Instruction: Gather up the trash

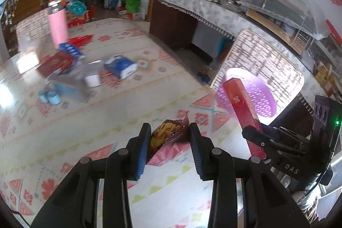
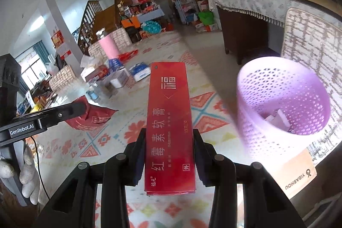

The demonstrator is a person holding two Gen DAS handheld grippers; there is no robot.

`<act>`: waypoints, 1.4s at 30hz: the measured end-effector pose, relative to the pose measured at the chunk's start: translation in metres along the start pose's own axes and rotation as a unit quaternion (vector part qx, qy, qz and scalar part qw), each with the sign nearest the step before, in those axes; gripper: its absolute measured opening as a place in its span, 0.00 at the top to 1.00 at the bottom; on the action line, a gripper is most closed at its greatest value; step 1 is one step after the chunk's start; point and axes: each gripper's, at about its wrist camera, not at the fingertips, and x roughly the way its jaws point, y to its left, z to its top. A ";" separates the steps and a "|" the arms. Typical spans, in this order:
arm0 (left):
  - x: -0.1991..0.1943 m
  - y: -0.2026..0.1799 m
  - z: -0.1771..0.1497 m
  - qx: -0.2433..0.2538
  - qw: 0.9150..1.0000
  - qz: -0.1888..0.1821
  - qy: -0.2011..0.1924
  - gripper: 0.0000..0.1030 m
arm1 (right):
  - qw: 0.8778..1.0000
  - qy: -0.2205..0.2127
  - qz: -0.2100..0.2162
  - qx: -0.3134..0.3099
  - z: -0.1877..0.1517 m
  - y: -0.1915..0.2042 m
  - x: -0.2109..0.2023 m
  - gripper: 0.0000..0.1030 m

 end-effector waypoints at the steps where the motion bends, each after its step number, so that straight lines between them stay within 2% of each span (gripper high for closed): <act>1: 0.004 -0.007 0.006 0.002 1.000 -0.008 0.002 0.66 | 1.000 -0.004 -0.003 0.002 0.002 -0.005 -0.004 0.58; 13: 0.056 -0.100 0.078 0.056 0.996 -0.074 0.016 0.66 | 0.995 -0.046 -0.067 0.053 0.034 -0.093 -0.039 0.58; 19: 0.098 -0.150 0.105 0.082 0.989 -0.119 0.040 0.66 | 0.991 -0.042 -0.090 0.089 0.045 -0.135 -0.038 0.58; 22: 0.119 -0.175 0.112 0.102 0.983 -0.143 0.059 0.65 | 0.988 -0.040 -0.104 0.105 0.048 -0.155 -0.035 0.57; 25: 0.132 -0.185 0.115 0.104 0.983 -0.138 0.061 0.61 | 0.985 -0.033 -0.117 0.123 0.050 -0.171 -0.028 0.56; 26: 0.133 -0.185 0.114 0.104 0.984 -0.133 0.060 0.53 | 0.984 -0.029 -0.117 0.129 0.048 -0.174 -0.027 0.56; 27: 0.130 -0.183 0.111 0.105 0.985 -0.127 0.055 0.39 | 0.984 -0.028 -0.115 0.131 0.047 -0.174 -0.027 0.55; 29: 0.123 -0.181 0.105 0.110 0.987 -0.110 0.035 0.29 | 0.985 -0.029 -0.115 0.125 0.045 -0.170 -0.027 0.47; 31: 0.113 -0.175 0.098 0.117 0.988 -0.096 0.026 0.29 | 0.986 -0.031 -0.117 0.116 0.044 -0.164 -0.027 0.35; 37: 0.088 -0.141 0.078 0.104 0.992 -0.073 0.026 0.29 | 0.991 -0.026 -0.077 0.103 0.042 -0.131 -0.022 0.29; 40: 0.074 -0.108 0.071 0.075 0.995 -0.060 0.025 0.29 | 0.993 -0.031 -0.058 0.094 0.040 -0.107 -0.020 0.24; 42: 0.063 -0.076 0.064 0.050 0.998 -0.037 0.023 0.29 | 0.994 -0.035 -0.045 0.090 0.039 -0.092 -0.017 0.20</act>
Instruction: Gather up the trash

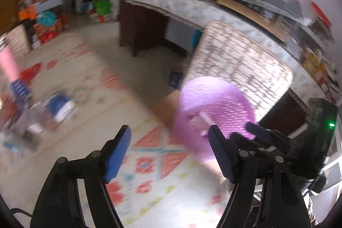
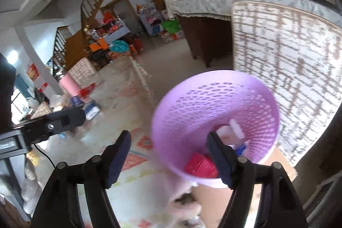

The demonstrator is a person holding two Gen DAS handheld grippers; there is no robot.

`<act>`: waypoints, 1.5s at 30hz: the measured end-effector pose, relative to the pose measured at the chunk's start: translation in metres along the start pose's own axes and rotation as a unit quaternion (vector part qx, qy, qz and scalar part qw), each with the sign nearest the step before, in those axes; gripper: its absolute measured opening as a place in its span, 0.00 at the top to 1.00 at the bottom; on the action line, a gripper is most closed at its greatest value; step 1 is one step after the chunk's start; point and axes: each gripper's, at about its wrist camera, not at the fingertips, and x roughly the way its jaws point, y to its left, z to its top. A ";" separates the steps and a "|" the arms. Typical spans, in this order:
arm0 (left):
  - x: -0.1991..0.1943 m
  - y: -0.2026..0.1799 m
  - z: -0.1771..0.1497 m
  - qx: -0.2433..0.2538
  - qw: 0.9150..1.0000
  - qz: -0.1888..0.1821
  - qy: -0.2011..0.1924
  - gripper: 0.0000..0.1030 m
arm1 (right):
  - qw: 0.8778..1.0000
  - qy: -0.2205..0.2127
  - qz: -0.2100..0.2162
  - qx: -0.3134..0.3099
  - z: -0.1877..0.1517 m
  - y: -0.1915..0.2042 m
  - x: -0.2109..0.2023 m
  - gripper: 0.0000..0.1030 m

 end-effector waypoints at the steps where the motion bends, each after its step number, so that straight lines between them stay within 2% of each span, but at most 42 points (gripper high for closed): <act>1: -0.005 0.014 -0.004 -0.012 1.000 0.004 0.001 0.29 | 1.000 0.001 0.008 -0.001 -0.003 0.009 0.002 0.18; 3: -0.014 0.039 -0.011 -0.034 0.999 0.011 0.002 0.29 | 1.000 0.008 0.021 -0.004 -0.007 0.024 0.010 0.17; 7: -0.037 0.103 -0.031 -0.078 0.995 0.069 -0.008 0.29 | 0.997 0.043 0.057 -0.015 -0.024 0.066 0.039 0.17; 11: -0.062 0.172 -0.049 -0.127 0.984 0.121 -0.009 0.29 | 0.994 0.074 0.079 -0.034 -0.041 0.106 0.067 0.17; 14: -0.079 0.215 -0.058 -0.144 0.976 0.160 -0.011 0.29 | 0.990 0.092 0.088 -0.058 -0.048 0.137 0.086 0.17; 16: -0.088 0.238 -0.058 -0.150 0.973 0.171 -0.020 0.29 | 0.988 0.100 0.091 -0.075 -0.051 0.154 0.096 0.17; 20: -0.094 0.269 -0.039 -0.125 0.974 0.183 -0.037 0.27 | 0.984 0.117 0.094 -0.099 -0.057 0.179 0.114 0.17; 23: -0.083 0.284 -0.020 -0.075 0.980 0.182 -0.026 0.24 | 0.982 0.128 0.093 -0.107 -0.060 0.189 0.124 0.17; 29: -0.037 0.306 0.014 -0.017 0.990 0.135 0.022 0.24 | 0.980 0.147 0.078 -0.108 -0.057 0.194 0.141 0.17; 32: -0.017 0.314 0.021 -0.001 0.991 0.128 0.042 0.24 | 0.980 0.152 0.070 -0.106 -0.052 0.194 0.149 0.17; 35: -0.002 0.320 0.022 0.009 0.989 0.141 0.055 0.24 | 0.979 0.156 0.065 -0.111 -0.047 0.196 0.155 0.17; 39: 0.008 0.332 0.020 -0.020 0.988 0.134 0.070 0.24 | 0.976 0.162 0.063 -0.131 -0.041 0.209 0.167 0.17; 40: 0.007 0.336 0.018 -0.035 0.988 0.135 0.070 0.26 | 0.975 0.162 0.064 -0.138 -0.039 0.214 0.170 0.17; 41: 0.004 0.340 0.016 -0.058 0.987 0.135 0.071 0.43 | 0.973 0.162 0.065 -0.147 -0.038 0.220 0.173 0.17; 43: -0.001 0.345 0.012 -0.082 0.985 0.135 0.074 0.46 | 0.970 0.160 0.072 -0.166 -0.036 0.233 0.177 0.17; 45: -0.009 0.343 0.004 -0.083 0.986 0.128 0.068 0.46 | 0.967 0.153 0.079 -0.189 -0.034 0.249 0.181 0.17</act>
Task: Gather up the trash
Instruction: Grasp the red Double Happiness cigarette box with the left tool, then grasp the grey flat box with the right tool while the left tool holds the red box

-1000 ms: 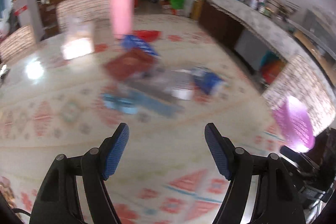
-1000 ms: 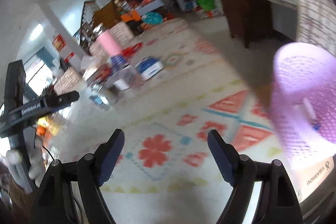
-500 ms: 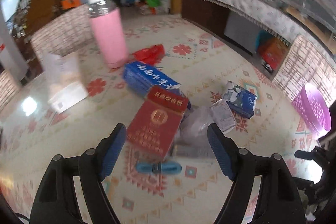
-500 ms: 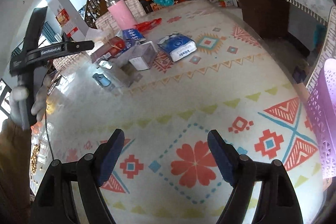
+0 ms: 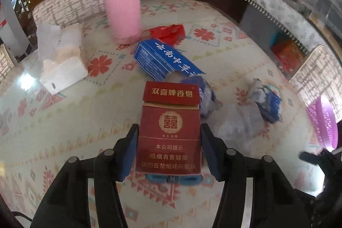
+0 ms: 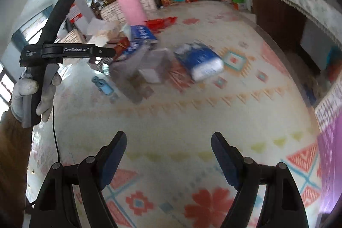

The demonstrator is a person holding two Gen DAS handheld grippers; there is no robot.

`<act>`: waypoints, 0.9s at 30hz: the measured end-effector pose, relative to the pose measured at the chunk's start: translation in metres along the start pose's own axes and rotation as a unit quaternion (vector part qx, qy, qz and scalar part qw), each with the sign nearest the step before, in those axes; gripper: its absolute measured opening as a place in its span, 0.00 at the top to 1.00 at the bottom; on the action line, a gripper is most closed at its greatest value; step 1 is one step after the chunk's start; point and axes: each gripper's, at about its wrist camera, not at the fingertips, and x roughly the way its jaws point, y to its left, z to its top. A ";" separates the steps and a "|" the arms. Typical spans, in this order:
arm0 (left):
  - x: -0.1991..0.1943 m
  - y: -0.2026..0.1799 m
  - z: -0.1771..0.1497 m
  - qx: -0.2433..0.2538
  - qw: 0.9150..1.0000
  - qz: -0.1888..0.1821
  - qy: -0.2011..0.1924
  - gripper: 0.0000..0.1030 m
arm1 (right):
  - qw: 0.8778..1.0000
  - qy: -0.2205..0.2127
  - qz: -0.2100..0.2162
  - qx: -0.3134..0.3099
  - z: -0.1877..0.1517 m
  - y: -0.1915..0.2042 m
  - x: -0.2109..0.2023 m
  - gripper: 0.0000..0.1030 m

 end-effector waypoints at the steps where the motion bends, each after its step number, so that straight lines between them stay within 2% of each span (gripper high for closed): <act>1: -0.005 -0.002 -0.007 0.002 1.000 0.005 0.000 0.46 | 1.000 -0.003 0.002 -0.011 0.004 0.006 0.003 0.17; 6: -0.043 -0.001 -0.027 -0.014 1.000 0.003 -0.022 0.46 | 0.996 -0.030 -0.010 -0.083 0.029 0.042 0.022 0.19; 10: -0.080 0.000 -0.046 -0.024 0.998 -0.004 -0.050 0.46 | 0.991 -0.039 -0.016 -0.128 0.051 0.065 0.041 0.37; 14: -0.109 -0.002 -0.068 -0.033 0.997 -0.002 -0.067 0.46 | 0.990 -0.016 -0.026 -0.138 0.060 0.076 0.066 0.42; 16: -0.118 -0.006 -0.080 -0.032 0.997 0.008 -0.071 0.46 | 0.989 -0.001 -0.028 -0.142 0.058 0.081 0.075 0.57; 17: -0.121 -0.008 -0.083 -0.030 0.997 0.015 -0.073 0.46 | 0.989 0.003 -0.031 -0.144 0.055 0.083 0.077 0.61; 18: -0.124 -0.010 -0.088 -0.030 0.996 0.024 -0.076 0.46 | 0.989 0.005 -0.029 -0.143 0.053 0.085 0.076 0.70; 21: -0.129 -0.014 -0.100 -0.035 0.996 0.032 -0.080 0.46 | 0.992 0.005 -0.016 -0.123 0.047 0.085 0.066 0.82; 27: -0.147 -0.029 -0.127 -0.040 0.993 0.034 -0.102 0.46 | 0.996 -0.004 -0.003 -0.090 0.024 0.078 0.027 0.82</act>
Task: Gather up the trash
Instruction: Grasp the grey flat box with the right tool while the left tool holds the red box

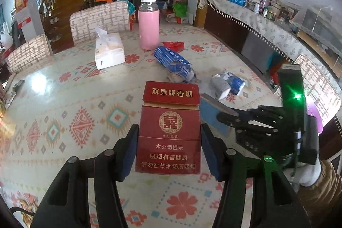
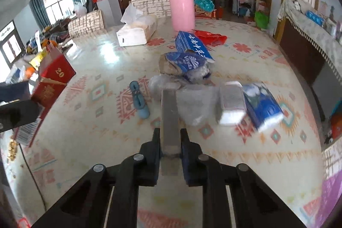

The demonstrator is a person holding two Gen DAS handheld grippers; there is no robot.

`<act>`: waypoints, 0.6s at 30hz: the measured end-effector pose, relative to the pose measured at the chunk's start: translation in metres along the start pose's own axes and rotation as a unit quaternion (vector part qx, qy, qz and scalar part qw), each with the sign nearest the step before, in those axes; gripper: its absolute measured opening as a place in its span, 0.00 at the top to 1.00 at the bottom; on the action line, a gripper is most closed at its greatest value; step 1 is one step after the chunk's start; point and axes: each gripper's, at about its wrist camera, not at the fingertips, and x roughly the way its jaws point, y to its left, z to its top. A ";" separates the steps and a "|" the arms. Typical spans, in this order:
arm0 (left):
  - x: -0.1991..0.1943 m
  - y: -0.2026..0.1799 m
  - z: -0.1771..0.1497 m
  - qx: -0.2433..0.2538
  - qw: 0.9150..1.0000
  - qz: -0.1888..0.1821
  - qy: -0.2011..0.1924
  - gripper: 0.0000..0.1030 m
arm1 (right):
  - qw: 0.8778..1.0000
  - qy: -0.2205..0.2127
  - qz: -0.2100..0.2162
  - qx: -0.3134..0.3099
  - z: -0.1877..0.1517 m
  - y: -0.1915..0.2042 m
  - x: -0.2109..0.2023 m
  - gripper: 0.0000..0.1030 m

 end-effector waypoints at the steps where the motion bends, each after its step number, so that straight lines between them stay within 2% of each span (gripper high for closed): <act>1: -0.003 -0.003 -0.004 0.001 1.000 0.003 -0.002 0.46 | 1.000 -0.001 0.004 0.008 -0.007 -0.002 -0.008 0.82; 6: -0.009 -0.021 -0.029 0.010 1.000 0.013 -0.002 0.46 | 1.000 -0.007 0.010 0.027 -0.042 -0.008 -0.042 0.82; 12: 0.001 -0.031 -0.065 -0.004 1.000 0.000 0.020 0.46 | 1.000 0.006 -0.024 0.010 -0.092 -0.008 -0.071 0.82; 17: 0.014 -0.035 -0.083 -0.021 0.999 0.002 0.038 0.46 | 0.999 0.016 -0.036 0.016 -0.105 -0.012 -0.070 0.80; 18: 0.014 -0.036 -0.085 -0.022 0.999 0.007 0.038 0.46 | 0.999 0.018 -0.036 0.016 -0.104 -0.011 -0.067 0.77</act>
